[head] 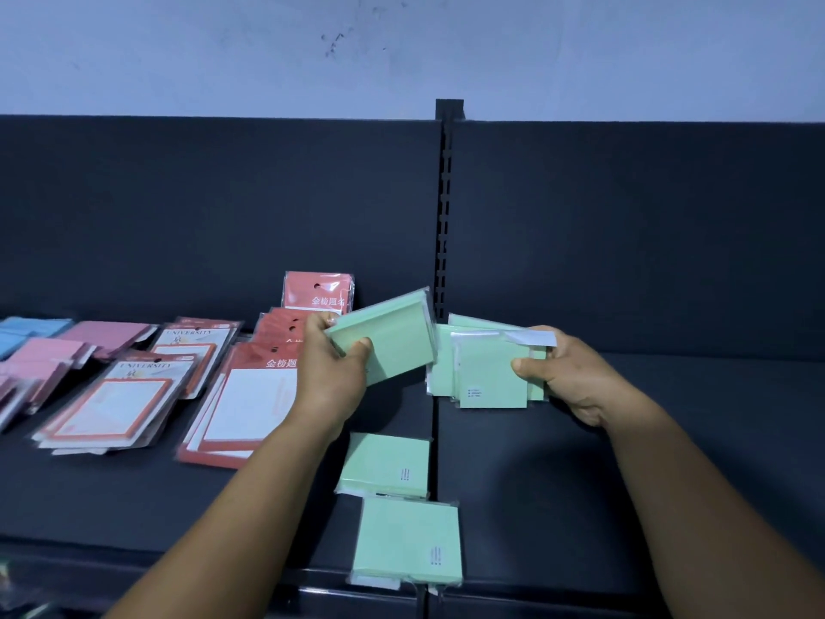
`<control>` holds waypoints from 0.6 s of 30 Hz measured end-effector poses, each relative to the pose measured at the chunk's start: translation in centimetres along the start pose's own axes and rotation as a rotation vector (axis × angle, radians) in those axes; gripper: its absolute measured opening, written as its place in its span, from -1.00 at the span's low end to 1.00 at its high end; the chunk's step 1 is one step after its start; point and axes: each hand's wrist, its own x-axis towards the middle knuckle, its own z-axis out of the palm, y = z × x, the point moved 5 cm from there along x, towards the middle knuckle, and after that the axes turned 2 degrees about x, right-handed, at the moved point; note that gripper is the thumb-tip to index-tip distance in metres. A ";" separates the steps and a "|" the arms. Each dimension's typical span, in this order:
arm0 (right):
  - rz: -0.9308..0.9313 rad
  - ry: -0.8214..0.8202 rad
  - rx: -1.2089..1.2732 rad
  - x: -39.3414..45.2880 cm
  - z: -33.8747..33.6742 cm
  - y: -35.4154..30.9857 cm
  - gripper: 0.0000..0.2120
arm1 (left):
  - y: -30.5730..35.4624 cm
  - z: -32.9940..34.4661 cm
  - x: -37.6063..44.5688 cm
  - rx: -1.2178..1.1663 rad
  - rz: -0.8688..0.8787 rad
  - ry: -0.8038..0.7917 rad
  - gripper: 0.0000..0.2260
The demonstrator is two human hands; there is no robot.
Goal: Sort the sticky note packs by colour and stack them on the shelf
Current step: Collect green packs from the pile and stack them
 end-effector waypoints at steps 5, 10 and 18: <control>-0.027 0.041 -0.037 0.1 -0.9 -0.1 -0.72 | -0.2 -0.4 0.6 0.013 -0.022 0.057 -0.78; -0.081 -0.139 0.050 -1.0 0.8 -1.5 -0.72 | -0.7 0.1 1.4 0.100 -0.045 0.021 -0.83; -0.072 -0.183 0.087 -1.3 3.9 -1.1 -0.71 | -1.6 2.3 -0.3 -0.193 -0.307 -0.381 -0.85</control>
